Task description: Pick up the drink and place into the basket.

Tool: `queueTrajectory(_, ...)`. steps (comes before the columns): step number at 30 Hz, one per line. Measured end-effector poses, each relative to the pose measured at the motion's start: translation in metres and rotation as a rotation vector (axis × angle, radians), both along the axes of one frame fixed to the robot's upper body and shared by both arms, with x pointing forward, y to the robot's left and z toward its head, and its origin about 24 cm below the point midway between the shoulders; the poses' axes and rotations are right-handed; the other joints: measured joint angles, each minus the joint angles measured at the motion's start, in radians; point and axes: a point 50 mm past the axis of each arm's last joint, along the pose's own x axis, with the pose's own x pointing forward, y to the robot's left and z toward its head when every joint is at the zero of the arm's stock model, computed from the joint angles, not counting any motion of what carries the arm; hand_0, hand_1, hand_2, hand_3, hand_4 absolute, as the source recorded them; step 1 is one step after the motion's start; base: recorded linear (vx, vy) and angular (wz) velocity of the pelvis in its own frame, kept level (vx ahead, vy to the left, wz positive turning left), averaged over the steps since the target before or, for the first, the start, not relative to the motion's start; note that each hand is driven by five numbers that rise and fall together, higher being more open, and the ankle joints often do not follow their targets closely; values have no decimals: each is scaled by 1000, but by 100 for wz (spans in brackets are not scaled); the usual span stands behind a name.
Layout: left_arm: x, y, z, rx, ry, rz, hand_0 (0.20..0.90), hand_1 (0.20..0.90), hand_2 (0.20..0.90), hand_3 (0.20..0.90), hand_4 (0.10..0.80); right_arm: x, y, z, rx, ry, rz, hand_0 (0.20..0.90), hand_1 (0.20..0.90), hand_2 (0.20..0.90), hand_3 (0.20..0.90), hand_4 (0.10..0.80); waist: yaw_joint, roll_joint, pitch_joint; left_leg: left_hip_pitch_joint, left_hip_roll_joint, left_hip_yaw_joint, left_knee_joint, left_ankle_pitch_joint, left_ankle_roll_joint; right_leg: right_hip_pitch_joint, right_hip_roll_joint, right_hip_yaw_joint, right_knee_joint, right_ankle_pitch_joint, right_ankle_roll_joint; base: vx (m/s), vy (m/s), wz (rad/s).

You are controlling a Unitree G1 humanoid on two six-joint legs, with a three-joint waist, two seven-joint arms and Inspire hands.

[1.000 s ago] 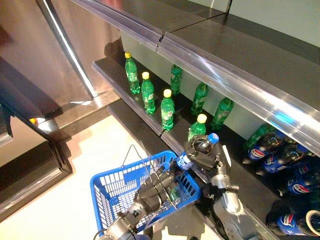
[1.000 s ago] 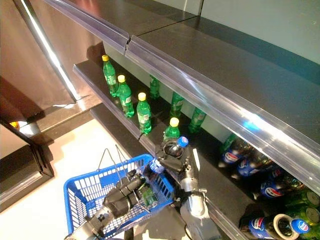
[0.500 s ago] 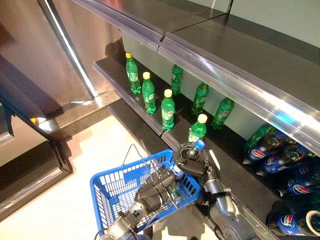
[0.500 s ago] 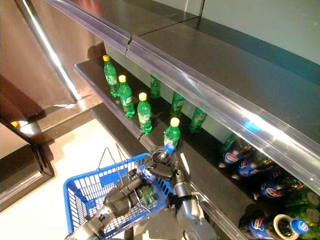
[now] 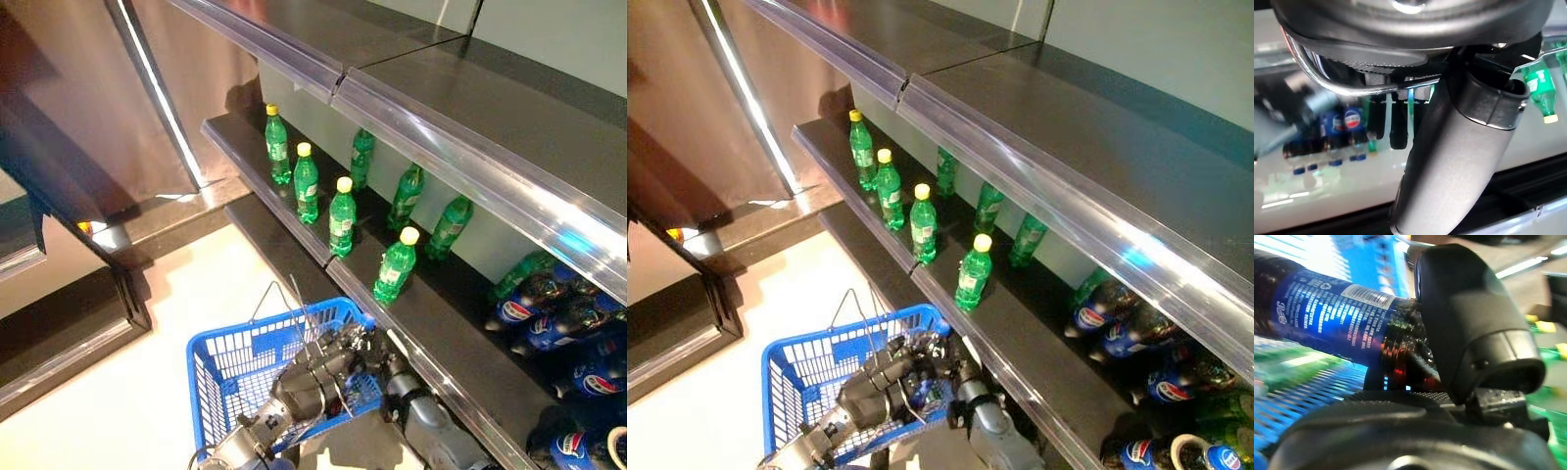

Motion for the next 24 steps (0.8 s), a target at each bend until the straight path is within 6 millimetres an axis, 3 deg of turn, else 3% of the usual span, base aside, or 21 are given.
queueTrajectory(11,-5,-11,-1,4,-1,-91,300,300,300,200,100,11,16,-8,-66,67,144,300,300,300,200,100,32,11,-13,-4,-6,-22,0,9,1,10,-2,-25,0,0,1,12,8,6)
queueTrajectory(24,-9,-13,-6,15,19,-113,300,300,300,200,100,8,16,-19,-87,143,191,300,300,300,200,100,48,16,-59,-3,-8,-26,0,12,1,13,-2,-27,0,0,1,12,4,0)
